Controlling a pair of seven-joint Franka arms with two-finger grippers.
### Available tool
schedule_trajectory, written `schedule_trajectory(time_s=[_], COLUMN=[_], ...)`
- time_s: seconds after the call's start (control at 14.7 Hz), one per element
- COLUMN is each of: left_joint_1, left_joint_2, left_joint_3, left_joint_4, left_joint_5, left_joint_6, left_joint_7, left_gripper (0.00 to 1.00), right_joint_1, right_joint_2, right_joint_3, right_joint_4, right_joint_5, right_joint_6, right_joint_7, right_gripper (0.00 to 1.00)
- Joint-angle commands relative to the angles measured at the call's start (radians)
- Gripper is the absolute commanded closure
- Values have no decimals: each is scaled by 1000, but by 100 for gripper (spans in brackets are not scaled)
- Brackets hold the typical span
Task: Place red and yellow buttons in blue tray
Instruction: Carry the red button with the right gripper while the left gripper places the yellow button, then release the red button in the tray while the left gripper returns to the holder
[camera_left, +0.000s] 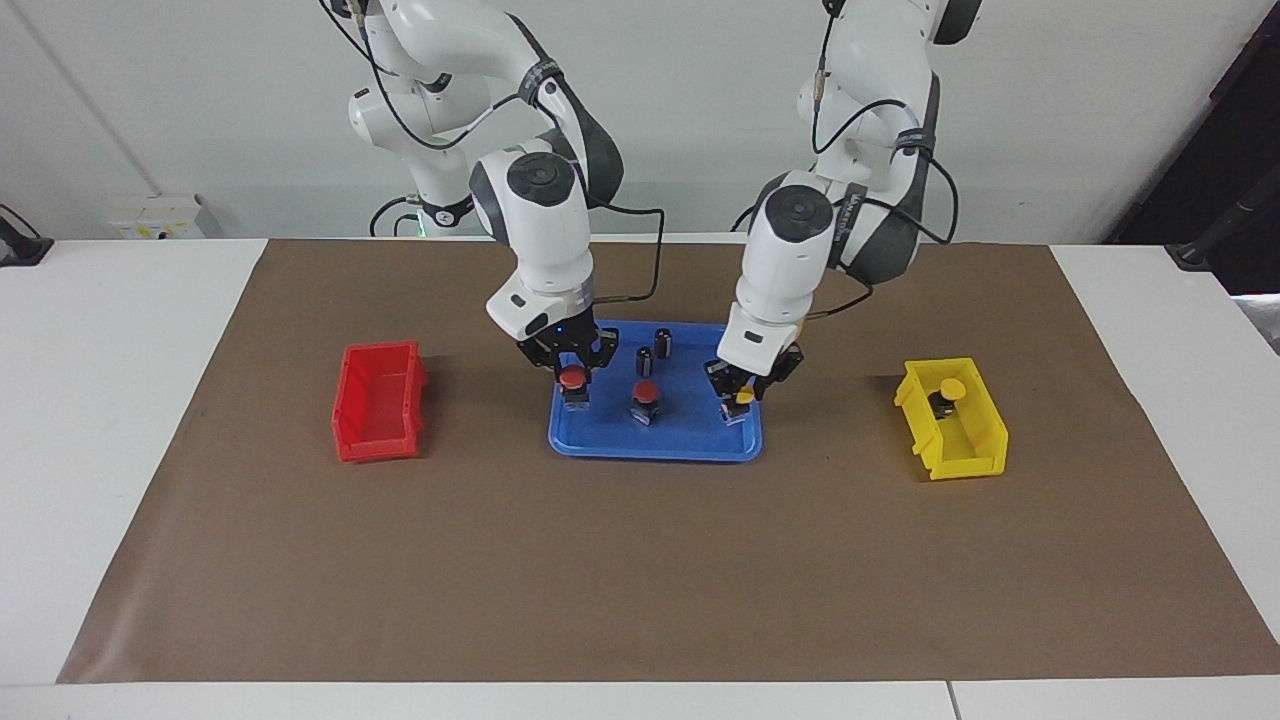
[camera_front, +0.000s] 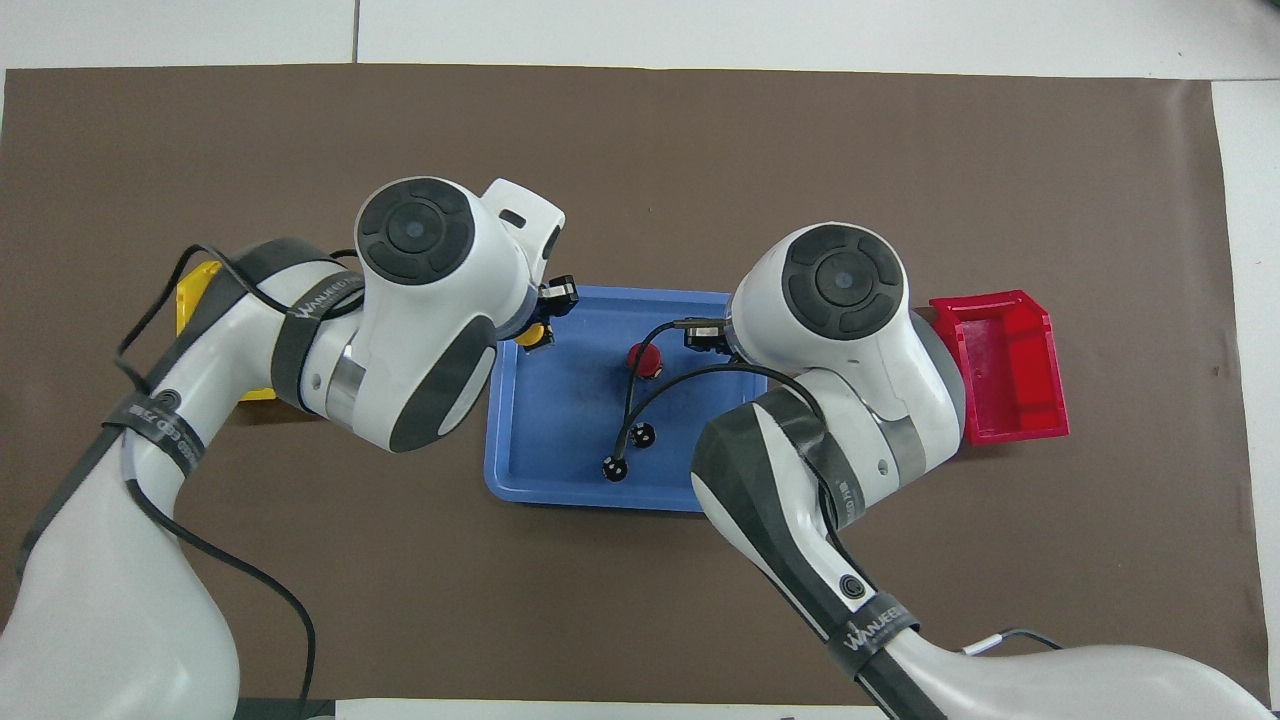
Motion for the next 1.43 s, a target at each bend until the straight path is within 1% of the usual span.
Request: schedule_trajectory(time_s=[0.0, 0.07, 0.14, 0.2, 0.27, 0.41, 0.48, 0.54, 0.61, 0.68, 0.75, 0.82, 0.89, 0.95, 1.02, 1.09, 1.23, 1.29, 1.36], left_joint_1=[-62, -72, -77, -77, -79, -65, -51, -1, 71, 135, 203, 301, 381, 453, 514, 567, 605, 610, 610], left_joint_2=[24, 38, 43, 43, 40, 11, -24, -61, -109, -136, -158, -176, -178, -178, -189, -213, -218, -218, -218], left_joint_3=[20, 20, 20, 22, 25, 28, 31, 36, 37, 40, 45, 49, 51, 49, 49, 49, 49, 49, 49], left_joint_4=[-29, -30, -30, -27, -21, 17, 45, 63, 72, 79, 77, 71, 70, 56, 16, -51, -142, -177, -203], left_joint_5=[-33, -33, -33, -33, -32, -26, -22, -22, -21, -22, -18, -9, -7, -7, -6, -6, -6, -6, -6], left_joint_6=[57, 78, 74, 62, 38, -57, -122, -188, -257, -306, -332, -349, -345, -323, -279, -203, -86, -57, -34], left_joint_7=[-38, -44, -44, -44, -46, -34, -23, 20, 100, 198, 275, 395, 507, 605, 693, 769, 814, 828, 838], left_gripper=[99, 95, 79, 41, 28, 21, 18, 17, 17, 17, 17, 17, 18, 18, 20, 26, 33, 33, 33], right_joint_1=[6, 16, 18, 18, 18, 21, 21, 21, 21, 21, 21, 21, 11, 1, -25, -57, -129, -172, -210], right_joint_2=[-6, -11, -14, -19, -20, -6, -3, 1, 3, 6, 7, 4, -6, -23, -32, -39, -48, -64, -100], right_joint_3=[-3, -5, -5, -5, -5, -5, -5, -5, -5, -5, -5, -5, -8, -14, -15, -15, -17, -17, -17], right_joint_4=[-52, -61, -81, -104, -124, -140, -146, -147, -147, -141, -129, -112, -94, -51, 9, 88, 217, 260, 282], right_joint_5=[4, 4, 4, 4, 4, 2, 4, 4, 4, 4, 2, 2, 1, 1, 1, -1, 1, 1, 1], right_joint_6=[40, 40, 52, 82, 104, 132, 141, 148, 150, 143, 130, 120, 92, 42, -33, -124, -280, -337, -382], right_joint_7=[14, 14, 14, 12, 12, 14, 11, 11, 11, 12, 12, 14, 11, 6, 5, 3, -23, -28, -28], right_gripper=[70, 70, 70, 69, 68, 65, 63, 59, 54, 34, 21, 12, 0, 0, 0, 0, 0, 0, 0])
